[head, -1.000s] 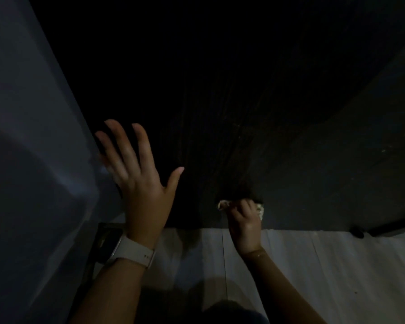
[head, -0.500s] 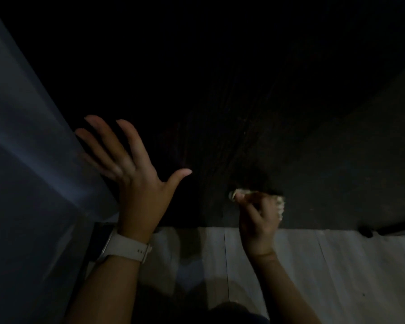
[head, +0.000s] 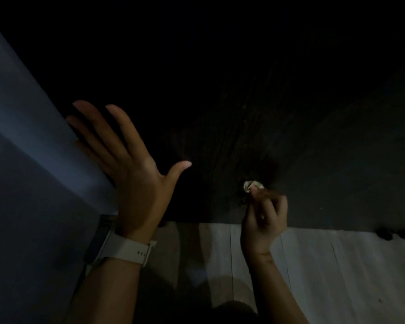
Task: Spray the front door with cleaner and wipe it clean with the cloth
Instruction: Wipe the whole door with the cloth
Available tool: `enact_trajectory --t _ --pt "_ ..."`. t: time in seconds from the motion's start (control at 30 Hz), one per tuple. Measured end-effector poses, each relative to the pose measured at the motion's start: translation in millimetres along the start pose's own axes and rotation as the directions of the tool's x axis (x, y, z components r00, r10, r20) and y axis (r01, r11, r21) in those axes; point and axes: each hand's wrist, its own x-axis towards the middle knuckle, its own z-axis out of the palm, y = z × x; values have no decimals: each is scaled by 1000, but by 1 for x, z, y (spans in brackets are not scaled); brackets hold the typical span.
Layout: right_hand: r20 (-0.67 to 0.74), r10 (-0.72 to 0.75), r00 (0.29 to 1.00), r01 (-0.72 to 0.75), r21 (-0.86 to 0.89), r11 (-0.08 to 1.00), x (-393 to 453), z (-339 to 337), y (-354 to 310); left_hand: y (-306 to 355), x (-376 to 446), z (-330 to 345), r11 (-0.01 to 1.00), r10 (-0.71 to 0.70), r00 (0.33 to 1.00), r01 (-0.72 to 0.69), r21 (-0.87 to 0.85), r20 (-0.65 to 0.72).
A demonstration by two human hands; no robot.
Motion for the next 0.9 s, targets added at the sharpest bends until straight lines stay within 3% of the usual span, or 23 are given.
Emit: enact_trajectory --t 0.07,0.17,0.3,0.33,0.4,0.5,0.57,0.63,0.7,0.8,0.9 --pt "105 42 994 -36 -59 998 -29 8 20 1 0 1 1000 -11 1000 11 13 -4" --pt "253 309 917 -273 -170 947 -86 23 53 -2 -2 3 1000 -12 1000 12 25 -4" --pt "301 654 694 -605 -248 756 -122 51 53 -7 -5 0 999 31 1000 -31 32 1" --pt "296 690 661 -642 -253 724 -124 53 52 -8 -5 -1 998 40 999 -40 52 -4" --pt "267 692 670 -666 -196 720 -115 46 44 -8 -5 0 997 41 999 -40 71 -13" --pt "185 542 820 -544 -44 838 -71 24 18 -5 -3 3 999 14 1000 -14 29 7" --pt "96 365 926 -371 50 927 -30 9 -7 -5 -2 4 1000 14 1000 -15 28 7" --pt "1 167 986 -166 87 982 8 1 -28 -3 -2 1 998 32 999 -32 62 0" --pt "-86 28 996 -21 84 996 32 1 -38 -3 -3 -2 994 48 999 -46 99 -10" --pt "-107 -84 991 87 22 996 40 8 -36 -8 -5 -6 996 71 997 -72 55 25" --pt "64 -293 954 297 -75 952 23 17 -23 -18 -7 -15 989 143 989 -145 39 38"
